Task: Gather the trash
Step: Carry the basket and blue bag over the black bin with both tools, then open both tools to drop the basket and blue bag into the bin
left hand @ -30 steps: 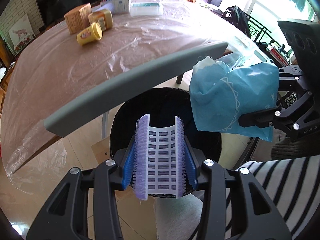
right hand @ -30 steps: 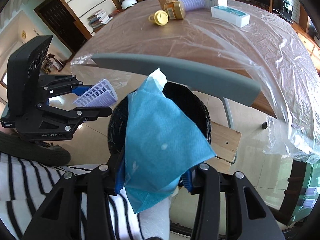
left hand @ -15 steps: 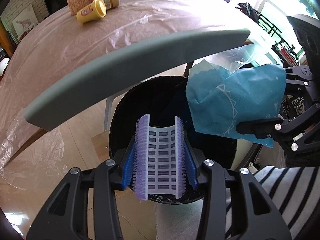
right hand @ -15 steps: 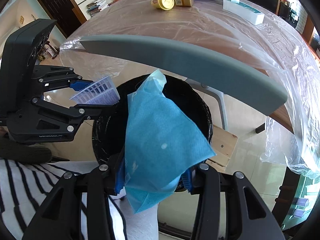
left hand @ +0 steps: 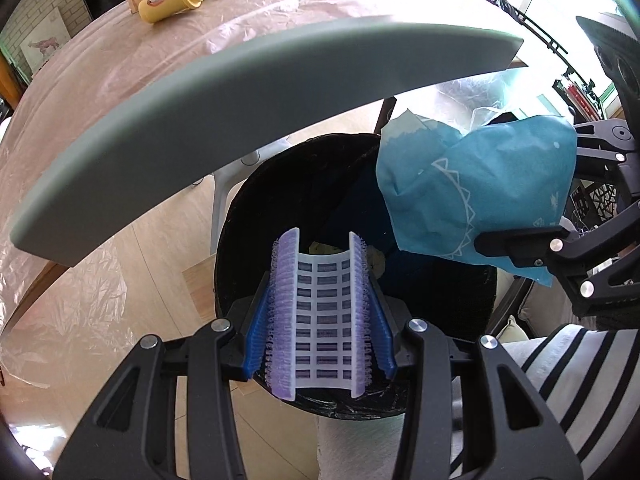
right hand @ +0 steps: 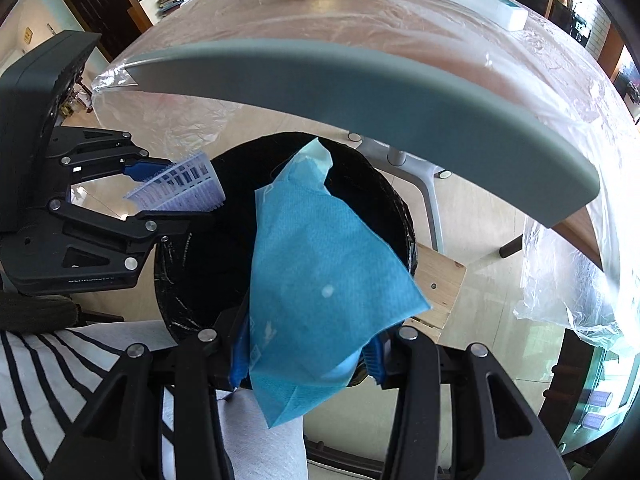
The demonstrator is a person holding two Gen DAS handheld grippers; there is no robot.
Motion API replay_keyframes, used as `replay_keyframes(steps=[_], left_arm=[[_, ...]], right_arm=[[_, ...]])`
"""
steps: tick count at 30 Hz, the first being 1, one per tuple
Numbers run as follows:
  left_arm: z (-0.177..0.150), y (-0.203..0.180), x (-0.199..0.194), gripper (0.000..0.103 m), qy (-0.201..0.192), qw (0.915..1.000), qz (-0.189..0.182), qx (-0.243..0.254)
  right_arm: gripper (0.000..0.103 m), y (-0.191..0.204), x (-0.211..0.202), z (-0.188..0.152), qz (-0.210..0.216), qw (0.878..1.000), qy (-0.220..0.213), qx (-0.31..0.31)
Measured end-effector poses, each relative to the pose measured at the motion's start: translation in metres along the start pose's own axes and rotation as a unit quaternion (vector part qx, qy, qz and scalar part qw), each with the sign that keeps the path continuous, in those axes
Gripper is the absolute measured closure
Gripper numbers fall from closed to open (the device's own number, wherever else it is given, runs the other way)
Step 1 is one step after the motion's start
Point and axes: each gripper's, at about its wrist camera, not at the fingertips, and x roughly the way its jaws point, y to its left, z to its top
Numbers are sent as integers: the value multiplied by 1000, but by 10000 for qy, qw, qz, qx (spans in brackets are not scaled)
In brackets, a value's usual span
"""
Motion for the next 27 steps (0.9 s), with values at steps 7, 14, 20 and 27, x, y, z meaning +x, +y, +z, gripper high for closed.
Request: replay_keyframes(steps=[7, 14, 20, 27], left_arm=[[3, -4, 11, 58, 80, 10000, 15, 29], [4, -6, 13, 58, 145, 9999, 22, 45], [3, -7, 14, 58, 162, 9998, 40, 85], [3, -7, 16, 58, 161, 9998, 37, 87]], right_arm=[[59, 3, 13, -1, -115, 9999, 120, -39], [59, 4, 19, 2, -129, 9997, 173, 72], [59, 3, 21, 3, -107, 9997, 200, 128], [59, 3, 24, 3, -81, 9997, 217, 118]])
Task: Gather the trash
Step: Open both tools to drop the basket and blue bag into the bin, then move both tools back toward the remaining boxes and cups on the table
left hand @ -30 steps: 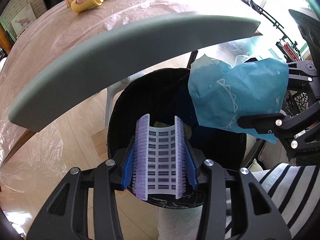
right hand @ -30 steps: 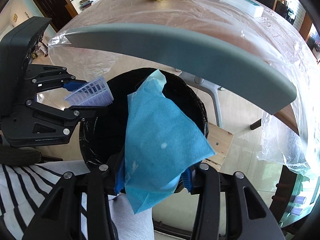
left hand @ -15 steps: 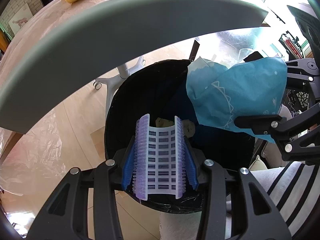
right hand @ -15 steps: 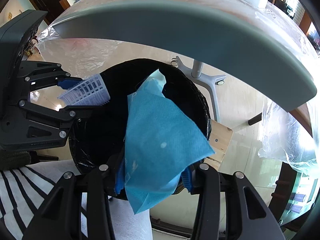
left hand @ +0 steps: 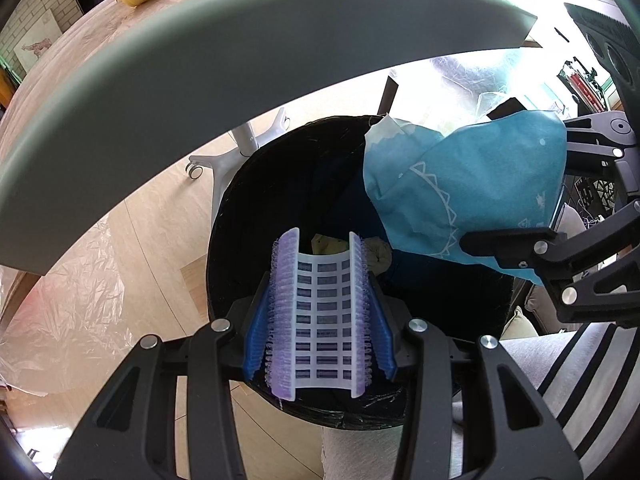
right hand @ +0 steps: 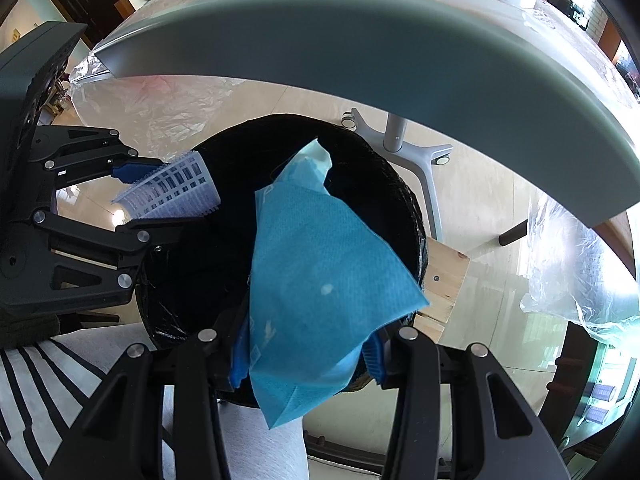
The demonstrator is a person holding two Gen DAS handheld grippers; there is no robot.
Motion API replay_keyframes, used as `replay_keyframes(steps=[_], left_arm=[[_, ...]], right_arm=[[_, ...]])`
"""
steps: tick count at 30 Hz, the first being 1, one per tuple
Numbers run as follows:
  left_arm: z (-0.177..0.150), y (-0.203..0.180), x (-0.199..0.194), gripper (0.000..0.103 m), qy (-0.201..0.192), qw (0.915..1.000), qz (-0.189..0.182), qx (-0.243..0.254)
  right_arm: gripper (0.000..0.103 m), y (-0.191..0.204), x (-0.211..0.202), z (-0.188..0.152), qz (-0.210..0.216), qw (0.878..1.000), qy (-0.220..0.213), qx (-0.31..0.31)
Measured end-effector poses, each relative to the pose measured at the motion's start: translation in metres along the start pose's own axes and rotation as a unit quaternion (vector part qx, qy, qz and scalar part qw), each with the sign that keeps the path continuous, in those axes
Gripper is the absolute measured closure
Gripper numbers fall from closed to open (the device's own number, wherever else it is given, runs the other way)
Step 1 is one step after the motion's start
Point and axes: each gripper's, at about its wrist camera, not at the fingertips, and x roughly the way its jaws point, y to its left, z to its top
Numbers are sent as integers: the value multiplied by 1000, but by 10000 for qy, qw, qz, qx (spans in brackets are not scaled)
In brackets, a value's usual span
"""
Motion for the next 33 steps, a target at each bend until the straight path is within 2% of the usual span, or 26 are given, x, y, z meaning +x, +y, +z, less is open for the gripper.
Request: replay_keyframes(steps=[6, 7, 8, 9, 10, 11, 18, 24, 28, 33], left_arm=[[0, 0, 0, 58, 0, 10000, -11, -14], [0, 0, 0, 55, -17, 10000, -28, -14], [0, 0, -1, 47, -31, 10000, -77, -16], [0, 0, -3, 41, -71, 9999, -151, -25], [0, 1, -4, 31, -95, 9998, -152, -26], [0, 0, -5, 30, -125, 9998, -140, -19], [-2, 2, -6, 26, -89, 9999, -114, -77], [-4, 7, -8, 14, -101, 9998, -137, -133], [-5, 8, -13, 14, -101, 9997, -144, -173], [-10, 9, -39, 14, -306, 9989, -294, -215]], right_arm=[[57, 1, 0, 3, 46, 10000, 9, 31], [53, 1, 0, 3, 76, 10000, 5, 64], [49, 1, -1, 4, 119, 9999, -5, 99], [40, 0, -1, 4, 182, 9997, -18, 178], [33, -1, -2, 4, 233, 9994, -29, 250], [32, -2, -3, 4, 272, 9991, -39, 309], [28, -10, -8, -1, 295, 9986, -85, 434], [19, -15, -18, -5, 264, 9981, -161, 540], [12, -21, -29, -7, 513, 9953, -227, 790], [11, -27, -61, -14, 622, 9922, -459, 979]])
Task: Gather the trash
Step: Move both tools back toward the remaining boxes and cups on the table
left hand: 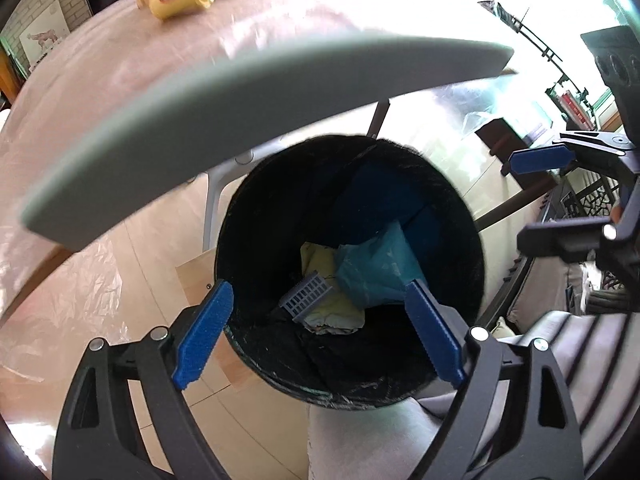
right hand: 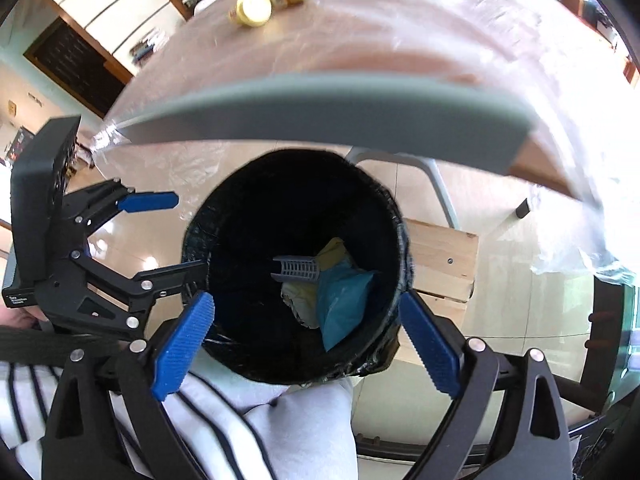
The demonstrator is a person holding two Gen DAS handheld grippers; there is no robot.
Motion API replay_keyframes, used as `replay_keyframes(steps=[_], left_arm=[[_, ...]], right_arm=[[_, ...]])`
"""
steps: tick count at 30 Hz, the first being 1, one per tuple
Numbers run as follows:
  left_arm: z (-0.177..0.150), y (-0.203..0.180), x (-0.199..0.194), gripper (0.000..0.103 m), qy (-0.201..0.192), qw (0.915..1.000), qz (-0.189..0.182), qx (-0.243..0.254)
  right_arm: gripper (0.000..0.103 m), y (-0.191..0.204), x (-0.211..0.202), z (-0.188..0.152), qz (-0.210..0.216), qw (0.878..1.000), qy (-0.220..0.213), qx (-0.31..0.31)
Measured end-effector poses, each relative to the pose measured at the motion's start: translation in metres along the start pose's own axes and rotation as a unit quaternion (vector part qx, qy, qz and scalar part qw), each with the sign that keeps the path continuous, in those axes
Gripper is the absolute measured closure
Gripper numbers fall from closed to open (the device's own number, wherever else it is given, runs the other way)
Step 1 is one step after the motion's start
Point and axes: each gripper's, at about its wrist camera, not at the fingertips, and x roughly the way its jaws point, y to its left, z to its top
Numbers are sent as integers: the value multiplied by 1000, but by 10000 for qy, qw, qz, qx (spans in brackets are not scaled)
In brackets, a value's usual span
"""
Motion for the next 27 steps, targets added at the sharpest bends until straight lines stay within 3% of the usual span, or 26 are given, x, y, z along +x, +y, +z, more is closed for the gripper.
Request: replay_keyframes(steps=[2, 5, 8, 10, 12, 17, 23, 27], left_arm=[[1, 0, -19, 14, -199, 9998, -80, 21], [9, 2, -56, 13, -663, 9976, -180, 25], [24, 10, -91, 2, -1251, 9920, -142, -121], [39, 20, -115, 2, -1793, 9831, 4, -366], [53, 30, -125, 2, -2023, 9775, 67, -602], [88, 47, -116, 2, -1986, 9759, 283, -856], [111, 55, -98, 2, -1771, 9791, 536, -846], [121, 65, -86, 2, -1616, 9806, 498, -993]], right_arm=[[11, 2, -21, 1, 6, 9998, -211, -11], [11, 11, -70, 9, -130, 9956, -898, -240], [4, 22, -126, 27, -475, 9770, -2017, -495], [4, 26, -156, 41, -676, 9575, -2753, -525], [4, 25, -170, 58, -792, 9434, -3170, -570], [4, 12, -152, 113, -1298, 9429, -2928, -910], [4, -7, -123, 152, -1441, 9513, -2511, -1059], [4, -17, -100, 172, -1513, 9569, -2237, -1064]])
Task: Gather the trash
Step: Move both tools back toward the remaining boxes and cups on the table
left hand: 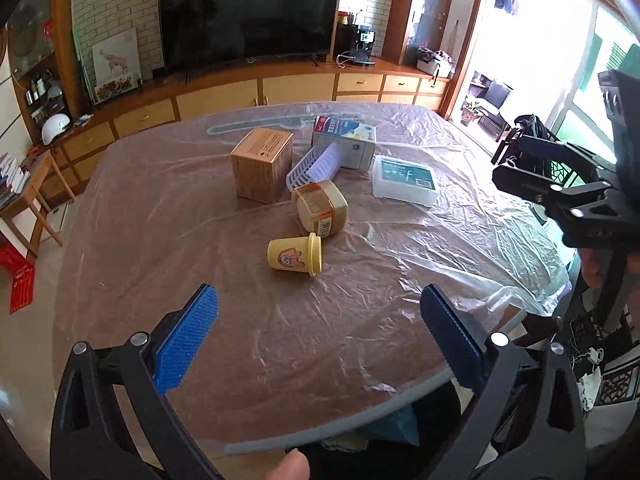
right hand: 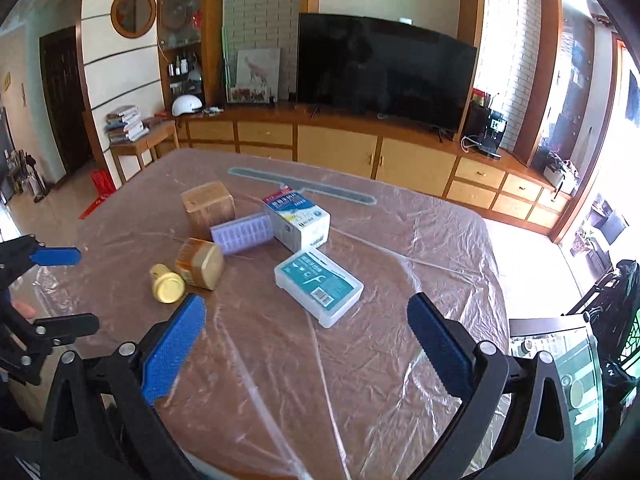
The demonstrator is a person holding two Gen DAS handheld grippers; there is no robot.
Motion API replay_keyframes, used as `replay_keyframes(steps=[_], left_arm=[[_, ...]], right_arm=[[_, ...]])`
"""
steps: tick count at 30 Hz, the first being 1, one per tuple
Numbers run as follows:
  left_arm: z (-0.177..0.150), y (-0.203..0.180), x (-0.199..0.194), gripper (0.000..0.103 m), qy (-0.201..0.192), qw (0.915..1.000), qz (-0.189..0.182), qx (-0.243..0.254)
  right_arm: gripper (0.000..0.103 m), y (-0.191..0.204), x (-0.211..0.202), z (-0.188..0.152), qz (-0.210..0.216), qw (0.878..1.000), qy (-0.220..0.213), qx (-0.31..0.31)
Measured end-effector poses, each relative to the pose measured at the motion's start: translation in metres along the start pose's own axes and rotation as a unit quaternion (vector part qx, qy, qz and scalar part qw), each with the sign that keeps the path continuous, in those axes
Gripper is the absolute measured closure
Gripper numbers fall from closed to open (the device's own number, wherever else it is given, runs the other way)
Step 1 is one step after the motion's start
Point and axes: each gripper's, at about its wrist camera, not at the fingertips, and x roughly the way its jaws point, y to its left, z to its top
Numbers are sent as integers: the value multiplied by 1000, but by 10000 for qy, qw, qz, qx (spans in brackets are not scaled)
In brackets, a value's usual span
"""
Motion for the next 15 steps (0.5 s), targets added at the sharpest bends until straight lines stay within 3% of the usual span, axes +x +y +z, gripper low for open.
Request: replay_keyframes(steps=[8, 15], left_arm=[[11, 13, 37, 2, 436, 9985, -60, -339], [20, 17, 65, 2, 672, 9973, 30, -277]], right_arm=[[4, -11, 55, 4, 267, 9985, 463, -130], [4, -30, 103, 8, 617, 9943, 872, -64]])
